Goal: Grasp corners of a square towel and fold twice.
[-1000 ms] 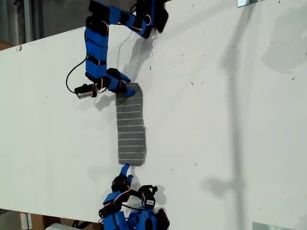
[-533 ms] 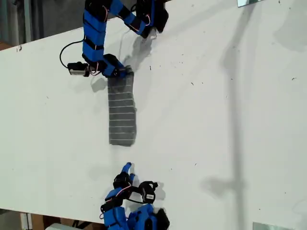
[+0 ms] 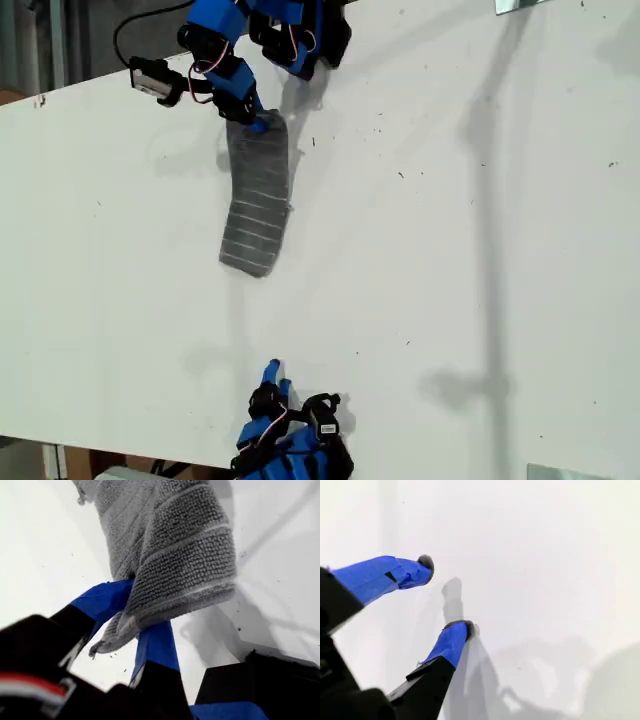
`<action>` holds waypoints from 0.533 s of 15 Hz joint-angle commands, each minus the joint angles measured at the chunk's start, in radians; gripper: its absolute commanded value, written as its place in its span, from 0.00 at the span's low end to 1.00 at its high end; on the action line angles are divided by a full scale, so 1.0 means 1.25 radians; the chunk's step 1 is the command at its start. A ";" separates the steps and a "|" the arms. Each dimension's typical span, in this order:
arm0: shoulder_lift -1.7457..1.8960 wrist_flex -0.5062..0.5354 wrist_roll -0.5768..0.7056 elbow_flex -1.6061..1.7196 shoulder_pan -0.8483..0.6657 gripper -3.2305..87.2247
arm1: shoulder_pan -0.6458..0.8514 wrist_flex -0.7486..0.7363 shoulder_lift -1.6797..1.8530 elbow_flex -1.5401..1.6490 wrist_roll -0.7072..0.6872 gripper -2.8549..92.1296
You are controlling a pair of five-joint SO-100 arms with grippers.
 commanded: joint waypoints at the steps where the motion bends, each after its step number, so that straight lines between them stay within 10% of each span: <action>1: 0.323 0.152 -0.029 0.015 0.006 0.26 | -0.012 0.001 0.026 -0.012 0.011 0.03; 8: 0.322 0.144 -0.032 0.026 -0.027 0.25 | -0.038 0.002 -0.699 -0.750 -0.185 0.03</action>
